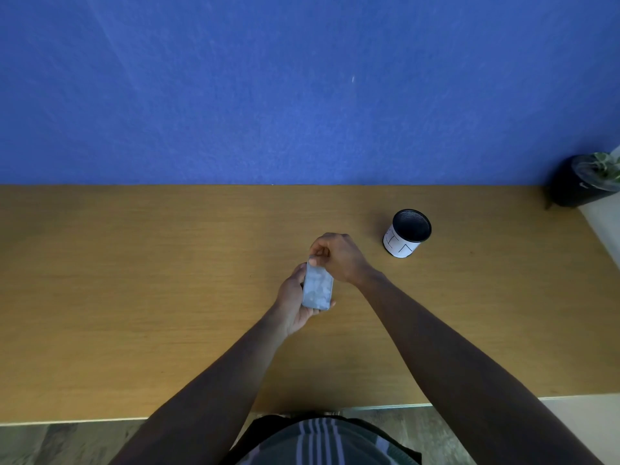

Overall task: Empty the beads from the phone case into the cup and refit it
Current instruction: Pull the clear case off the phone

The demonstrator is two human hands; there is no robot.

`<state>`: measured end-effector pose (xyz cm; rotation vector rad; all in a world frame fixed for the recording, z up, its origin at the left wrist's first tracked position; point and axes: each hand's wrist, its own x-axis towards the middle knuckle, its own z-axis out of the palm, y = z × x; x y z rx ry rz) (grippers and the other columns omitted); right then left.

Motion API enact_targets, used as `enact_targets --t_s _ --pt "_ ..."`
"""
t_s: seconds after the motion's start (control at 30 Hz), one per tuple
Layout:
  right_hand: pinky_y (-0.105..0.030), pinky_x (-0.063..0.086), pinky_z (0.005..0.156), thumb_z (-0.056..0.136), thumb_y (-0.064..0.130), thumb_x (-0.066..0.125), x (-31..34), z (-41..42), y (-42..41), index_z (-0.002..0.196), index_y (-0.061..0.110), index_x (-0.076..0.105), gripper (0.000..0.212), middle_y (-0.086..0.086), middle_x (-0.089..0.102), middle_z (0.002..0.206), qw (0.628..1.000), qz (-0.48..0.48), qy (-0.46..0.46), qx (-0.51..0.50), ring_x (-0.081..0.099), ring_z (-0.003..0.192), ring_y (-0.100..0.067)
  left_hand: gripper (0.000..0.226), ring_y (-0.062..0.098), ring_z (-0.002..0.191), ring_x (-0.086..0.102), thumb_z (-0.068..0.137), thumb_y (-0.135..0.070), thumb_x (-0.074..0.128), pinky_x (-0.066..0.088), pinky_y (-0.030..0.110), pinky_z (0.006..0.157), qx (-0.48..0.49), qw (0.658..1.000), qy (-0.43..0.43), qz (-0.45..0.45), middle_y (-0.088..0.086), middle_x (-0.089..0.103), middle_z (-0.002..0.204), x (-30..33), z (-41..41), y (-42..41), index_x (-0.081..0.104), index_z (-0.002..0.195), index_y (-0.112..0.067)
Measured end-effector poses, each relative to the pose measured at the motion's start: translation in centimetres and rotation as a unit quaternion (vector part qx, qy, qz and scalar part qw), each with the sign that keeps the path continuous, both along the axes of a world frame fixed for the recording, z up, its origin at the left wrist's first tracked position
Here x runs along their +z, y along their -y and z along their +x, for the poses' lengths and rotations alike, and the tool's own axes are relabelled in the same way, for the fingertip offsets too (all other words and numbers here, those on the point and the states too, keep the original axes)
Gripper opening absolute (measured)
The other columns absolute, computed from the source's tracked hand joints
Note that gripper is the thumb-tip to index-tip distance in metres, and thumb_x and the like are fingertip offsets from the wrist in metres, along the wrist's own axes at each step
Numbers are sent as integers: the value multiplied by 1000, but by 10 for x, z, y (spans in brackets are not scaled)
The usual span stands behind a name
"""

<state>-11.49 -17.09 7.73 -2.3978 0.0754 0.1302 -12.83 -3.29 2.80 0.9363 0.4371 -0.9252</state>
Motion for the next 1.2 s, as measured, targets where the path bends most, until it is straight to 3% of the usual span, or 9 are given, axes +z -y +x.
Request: enact_targets --t_s 0.43,0.53,0.67,0.73,0.87,1.03,1.13,1.2 --pt "-3 41 66 79 6 75 -5 -3 -2 86 7 73 7 -2 68 87 998 35 34 -25 53 70 6 35 27 90 64 99 -38 43 55 44 67 3 1000 -3 -6 11 67 101 -3 4 0 59 116 -12" --pt "-7 39 66 82 12 73 -8 -5 -2 93 8 74 12 -4 69 94 998 35 42 -29 55 74 2 35 26 87 65 98 -37 44 55 44 68 10 1000 4 -14 11 67 98 -6 6 -1 59 116 -11" --pt "-31 51 84 85 27 71 -11 -13 -8 117 7 66 38 -9 65 112 995 16 46 -84 61 96 -18 40 26 83 67 99 -38 42 56 41 67 37 999 11 -37 12 70 94 -4 12 -1 58 120 -9" --pt "-37 52 85 86 31 70 -11 -21 -15 117 8 65 40 -10 63 110 989 20 53 -137 61 95 -21 42 25 80 67 99 -38 39 55 36 63 44 998 23 -36 13 68 95 -1 14 -2 56 124 -8" --pt "-39 53 80 85 36 69 -10 -37 -29 115 11 64 39 -9 61 104 981 32 26 -190 59 89 -19 46 24 85 64 100 -40 35 54 35 65 51 998 38 -18 10 67 100 -2 16 -2 51 133 -11" --pt "-41 54 81 76 43 75 0 -50 -41 111 9 63 50 -8 60 101 983 26 -3 -183 59 96 -22 54 22 88 68 99 -42 36 54 34 72 64 997 52 -1 11 67 100 -5 18 -1 44 138 -5" --pt "-43 51 83 75 38 73 6 -53 -48 104 6 60 45 -5 57 90 989 -10 -16 -148 55 102 -26 50 23 90 68 98 -39 39 56 32 69 70 996 59 10 12 67 98 -8 20 -2 48 134 -5" --pt "-44 49 86 77 37 70 8 -54 -51 108 5 57 46 -8 58 94 990 -18 -30 -139 53 103 -27 39 23 85 69 98 -37 41 56 32 67 65 996 68 1 9 69 90 -7 20 -2 55 122 -10"
